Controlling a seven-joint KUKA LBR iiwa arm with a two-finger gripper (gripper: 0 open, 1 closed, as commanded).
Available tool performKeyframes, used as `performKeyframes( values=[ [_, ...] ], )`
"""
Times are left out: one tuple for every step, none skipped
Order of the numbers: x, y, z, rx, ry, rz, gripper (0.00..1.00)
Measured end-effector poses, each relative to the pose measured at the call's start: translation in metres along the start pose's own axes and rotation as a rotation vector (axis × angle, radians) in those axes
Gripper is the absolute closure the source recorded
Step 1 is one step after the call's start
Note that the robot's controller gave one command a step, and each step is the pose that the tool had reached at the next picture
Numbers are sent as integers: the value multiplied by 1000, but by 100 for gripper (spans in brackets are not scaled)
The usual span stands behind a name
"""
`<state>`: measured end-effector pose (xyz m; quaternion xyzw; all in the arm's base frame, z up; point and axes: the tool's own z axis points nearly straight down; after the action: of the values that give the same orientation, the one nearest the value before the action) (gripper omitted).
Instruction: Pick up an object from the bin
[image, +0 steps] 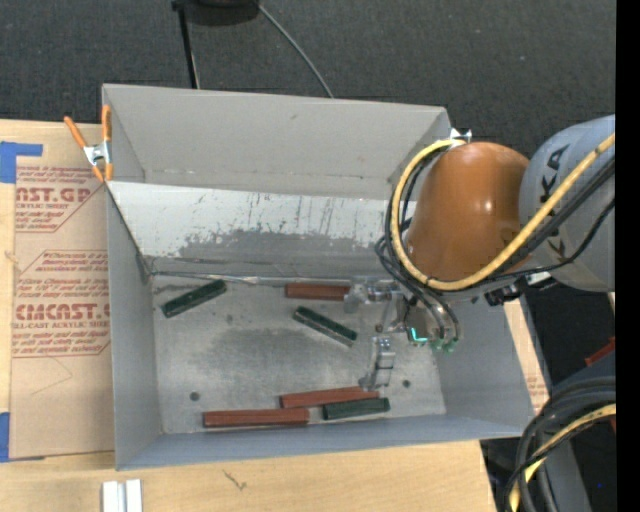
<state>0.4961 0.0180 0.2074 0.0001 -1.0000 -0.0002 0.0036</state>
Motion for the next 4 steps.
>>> performKeyframes(
  values=[
    [-2,0,-4,0,-8,0,0],
    [-37,-8,59,1,-13,-93,0],
    [-84,-13,62,0,-13,-69,0],
    [-71,-3,85,-1,-9,174,0]
  ],
)
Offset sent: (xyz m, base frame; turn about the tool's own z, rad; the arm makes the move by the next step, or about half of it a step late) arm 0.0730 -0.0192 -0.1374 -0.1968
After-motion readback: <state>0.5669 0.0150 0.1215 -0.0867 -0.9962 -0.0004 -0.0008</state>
